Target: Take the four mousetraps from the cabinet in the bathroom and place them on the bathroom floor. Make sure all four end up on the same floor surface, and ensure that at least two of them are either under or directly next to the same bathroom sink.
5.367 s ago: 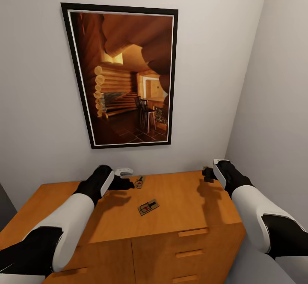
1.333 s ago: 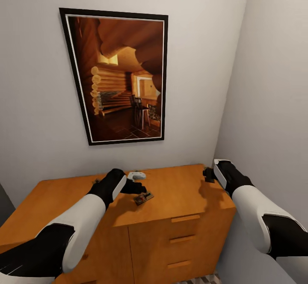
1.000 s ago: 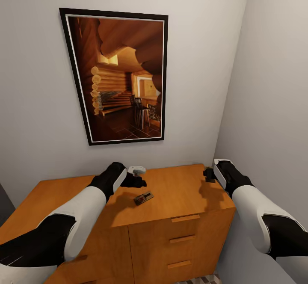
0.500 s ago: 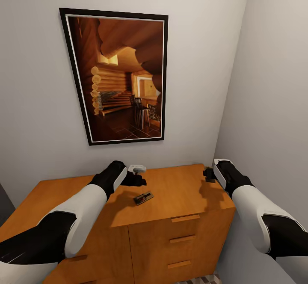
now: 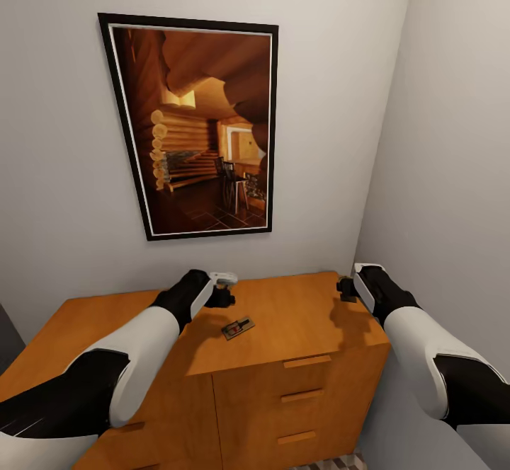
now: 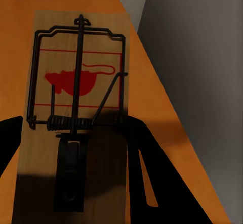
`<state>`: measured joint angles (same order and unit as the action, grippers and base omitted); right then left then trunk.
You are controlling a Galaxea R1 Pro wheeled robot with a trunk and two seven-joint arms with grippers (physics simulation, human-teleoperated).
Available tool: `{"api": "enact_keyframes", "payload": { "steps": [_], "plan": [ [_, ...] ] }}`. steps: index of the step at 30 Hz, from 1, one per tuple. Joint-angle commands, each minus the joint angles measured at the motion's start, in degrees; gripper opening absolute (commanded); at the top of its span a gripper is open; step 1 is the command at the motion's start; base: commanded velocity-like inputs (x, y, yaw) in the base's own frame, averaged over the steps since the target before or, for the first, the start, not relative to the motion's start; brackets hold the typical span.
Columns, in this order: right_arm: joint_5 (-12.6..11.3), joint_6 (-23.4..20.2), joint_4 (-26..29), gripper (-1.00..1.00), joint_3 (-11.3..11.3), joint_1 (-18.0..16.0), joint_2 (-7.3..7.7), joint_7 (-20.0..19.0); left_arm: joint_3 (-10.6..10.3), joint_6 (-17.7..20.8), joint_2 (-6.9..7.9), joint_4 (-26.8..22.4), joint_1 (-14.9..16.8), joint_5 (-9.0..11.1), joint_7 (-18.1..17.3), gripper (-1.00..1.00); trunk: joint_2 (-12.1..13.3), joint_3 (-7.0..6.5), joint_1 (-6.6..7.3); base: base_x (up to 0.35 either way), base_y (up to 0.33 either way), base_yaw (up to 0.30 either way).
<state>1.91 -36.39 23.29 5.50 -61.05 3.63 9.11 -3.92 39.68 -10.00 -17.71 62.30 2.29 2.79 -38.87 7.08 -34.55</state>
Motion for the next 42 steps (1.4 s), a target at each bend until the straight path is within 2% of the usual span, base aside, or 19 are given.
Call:
{"api": "enact_keyframes", "payload": {
  "steps": [1, 13, 21, 24, 28, 42],
  "plan": [
    [0.0, -0.3, 0.1, -1.0, 0.3, 0.0, -0.03, 0.1, -0.3, 0.1, 0.0, 0.2, 0.0, 0.3, 0.4, 1.0, -0.1, 0.1, -0.02, 0.0, 0.0, 0.0],
    [0.0, -0.3, 0.1, -1.0, 0.3, 0.0, -0.03, 0.1, -0.3, 0.4, 0.0, 0.6, 0.0, 0.6, 0.5, 1.0, -0.1, 0.1, -0.02, 0.0, 0.0, 0.0],
    [0.0, -0.3, 0.1, -1.0, 0.2, 0.0, -0.03, 0.1, -0.3, 4.7, 0.0, 0.0, 0.1, 0.5, 0.5, 1.0, -0.1, 0.1, -0.02, 0.0, 0.0, 0.0],
    [0.0, -0.3, 0.1, -1.0, 0.2, 0.0, -0.03, 0.1, -0.3, 5.1, 0.0, -0.2, 0.1, 0.5, 0.5, 1.0, -0.1, 0.1, -0.02, 0.0, 0.0, 0.0],
    [0.0, -0.3, 0.1, -1.0, 0.2, 0.0, -0.03, 0.1, -0.3, 3.9, 0.0, -0.4, 0.1, 0.5, 0.5, 1.0, -0.1, 0.1, -0.02, 0.0, 0.0, 0.0],
    [0.0, -0.3, 0.1, -1.0, 0.3, 0.0, -0.03, 0.1, -0.3, 3.4, 0.0, -0.5, 0.1, 0.5, 0.5, 1.0, -0.1, 0.1, -0.02, 0.0, 0.0, 0.0]
  ]
}}
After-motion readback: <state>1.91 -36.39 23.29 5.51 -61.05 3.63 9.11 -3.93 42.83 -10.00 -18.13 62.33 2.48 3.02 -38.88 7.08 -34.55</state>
